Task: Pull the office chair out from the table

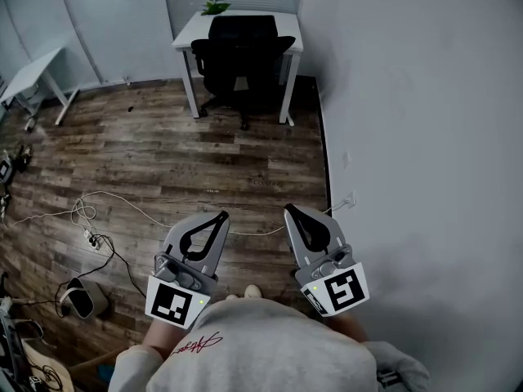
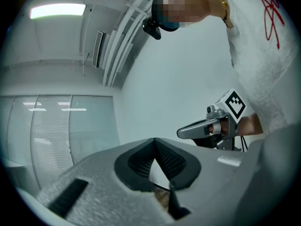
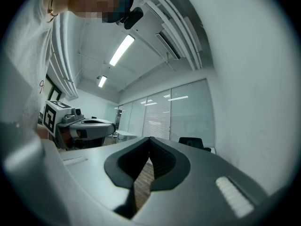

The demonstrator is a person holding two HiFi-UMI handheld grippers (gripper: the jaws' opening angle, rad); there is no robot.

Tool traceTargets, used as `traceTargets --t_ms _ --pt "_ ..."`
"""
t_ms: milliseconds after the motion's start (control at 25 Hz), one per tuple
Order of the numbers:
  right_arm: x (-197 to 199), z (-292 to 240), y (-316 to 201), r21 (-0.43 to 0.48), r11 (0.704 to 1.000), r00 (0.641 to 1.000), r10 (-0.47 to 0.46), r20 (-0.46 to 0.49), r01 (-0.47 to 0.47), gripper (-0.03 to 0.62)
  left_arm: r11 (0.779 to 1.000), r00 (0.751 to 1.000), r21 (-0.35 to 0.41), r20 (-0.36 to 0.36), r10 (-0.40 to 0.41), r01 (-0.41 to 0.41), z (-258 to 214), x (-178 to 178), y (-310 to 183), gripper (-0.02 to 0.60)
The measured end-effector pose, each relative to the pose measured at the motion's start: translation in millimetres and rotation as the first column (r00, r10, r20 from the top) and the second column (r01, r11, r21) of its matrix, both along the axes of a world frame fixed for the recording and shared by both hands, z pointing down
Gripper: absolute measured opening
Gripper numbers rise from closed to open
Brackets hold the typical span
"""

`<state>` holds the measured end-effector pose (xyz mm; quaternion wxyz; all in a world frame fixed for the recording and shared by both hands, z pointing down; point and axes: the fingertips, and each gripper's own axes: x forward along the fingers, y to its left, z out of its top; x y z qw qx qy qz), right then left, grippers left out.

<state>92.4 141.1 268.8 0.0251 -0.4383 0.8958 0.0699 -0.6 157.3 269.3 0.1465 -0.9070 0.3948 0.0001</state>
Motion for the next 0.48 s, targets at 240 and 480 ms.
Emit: traceTargets --t_ms 240,480 --pt "-9.0 6.9 -2.7 -0.021 1.0 1.0 -0.009 -0.023 0.009 0.002 1.0 1.0 -0.005 0.001 -0.018 0.018 -0.6 -10.6 -1.2 -0.006" --pt "-5.4 7.4 -3.9 -0.02 1.0 0.999 -0.024 -0.025 0.024 0.002 0.999 0.999 -0.004 0.011 -0.031 0.031 2.5 -9.0 -2.4 -0.006"
